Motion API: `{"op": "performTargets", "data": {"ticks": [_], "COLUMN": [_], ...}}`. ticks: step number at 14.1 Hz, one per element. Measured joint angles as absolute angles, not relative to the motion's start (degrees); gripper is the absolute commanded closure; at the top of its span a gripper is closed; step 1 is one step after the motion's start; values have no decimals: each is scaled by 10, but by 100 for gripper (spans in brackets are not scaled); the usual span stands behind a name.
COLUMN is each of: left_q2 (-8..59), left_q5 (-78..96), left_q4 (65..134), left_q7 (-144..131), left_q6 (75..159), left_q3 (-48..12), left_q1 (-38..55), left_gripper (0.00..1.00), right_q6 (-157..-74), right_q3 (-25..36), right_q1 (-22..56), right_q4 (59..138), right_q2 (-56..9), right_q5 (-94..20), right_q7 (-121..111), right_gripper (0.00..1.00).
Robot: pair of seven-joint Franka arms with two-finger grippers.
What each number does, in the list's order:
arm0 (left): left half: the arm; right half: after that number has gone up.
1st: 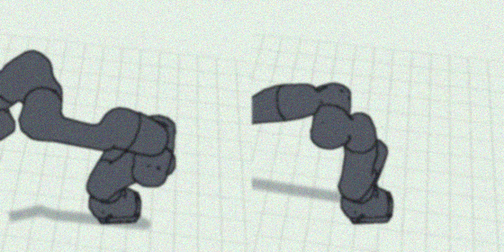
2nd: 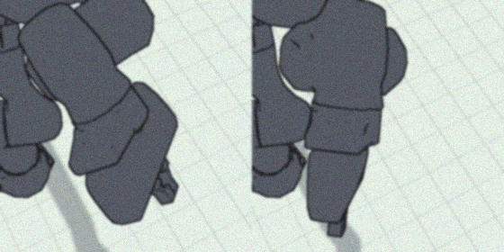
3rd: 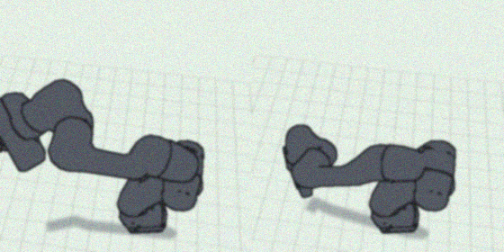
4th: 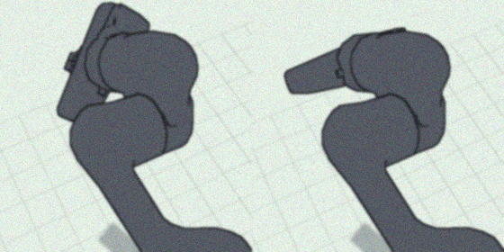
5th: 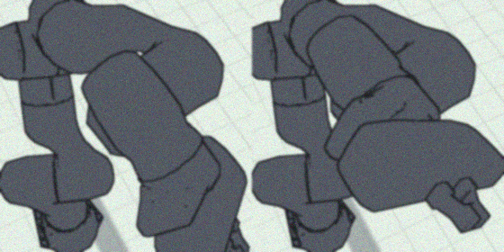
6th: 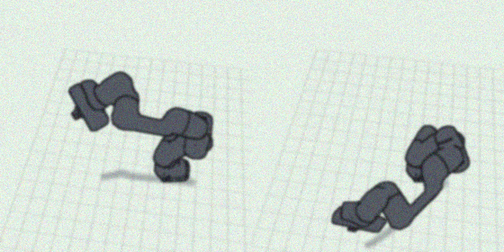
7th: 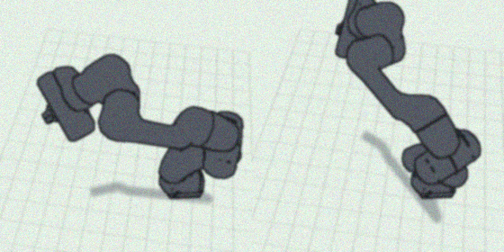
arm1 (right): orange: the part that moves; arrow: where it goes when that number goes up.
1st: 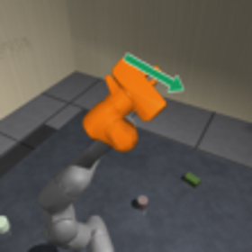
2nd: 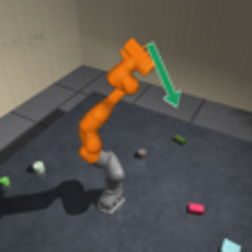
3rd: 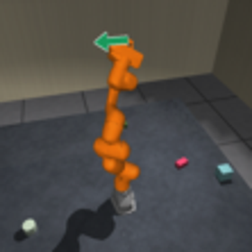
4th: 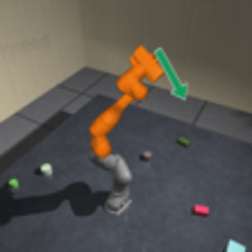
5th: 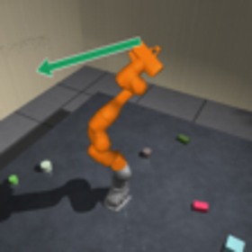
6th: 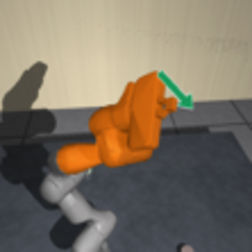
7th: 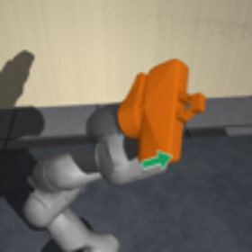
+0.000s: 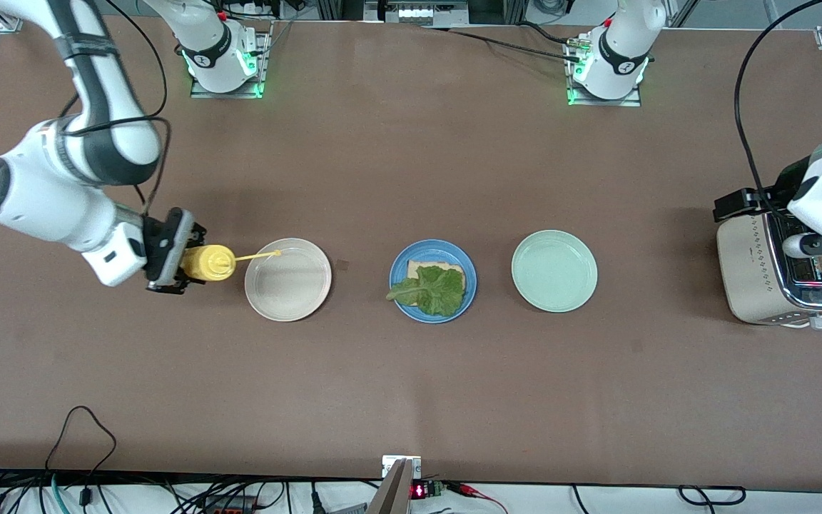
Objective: Make sandwich in blue plate with both arms
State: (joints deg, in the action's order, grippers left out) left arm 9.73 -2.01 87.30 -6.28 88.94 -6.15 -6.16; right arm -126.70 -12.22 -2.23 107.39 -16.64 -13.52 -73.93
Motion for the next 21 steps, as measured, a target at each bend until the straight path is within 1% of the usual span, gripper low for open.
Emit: {"op": "performTargets", "data": {"ticks": [3, 7, 9, 12, 15, 19, 21], "left_q2": [98, 98, 98, 98, 98, 98, 98], "left_q5": [-13, 11, 11, 11, 11, 11, 11], "left_q4": [873, 873, 873, 873, 873, 873, 873], "left_q7": [-64, -64, -64, -64, -64, -64, -64], "left_q6": [889, 895, 897, 899, 902, 903, 904], "left_q3": [-64, -67, -67, -67, -67, -67, -67], "left_q1": [-59, -58, -58, -58, -59, -61, -61], "left_gripper": [0, 0, 0, 0, 0, 0, 0], "right_q6": [-1277, -1277, -1263, -1208, -1161, -1114, -1109], "right_q3": [-144, -146, -146, -146, -138, -85, -63], "right_q1": [16, 77, 113, 167, 209, 279, 306], "right_q4": [1075, 1076, 1061, 999, 930, 832, 806], "right_q2": [-166, -176, -194, -247, -306, -373, -395], "right_q5": [-32, 73, 120, 174, 196, 201, 201], "right_q7": [-600, -474, -410, -323, -279, -267, -265], "right_gripper": [100, 100, 100, 100, 100, 100, 100]}}
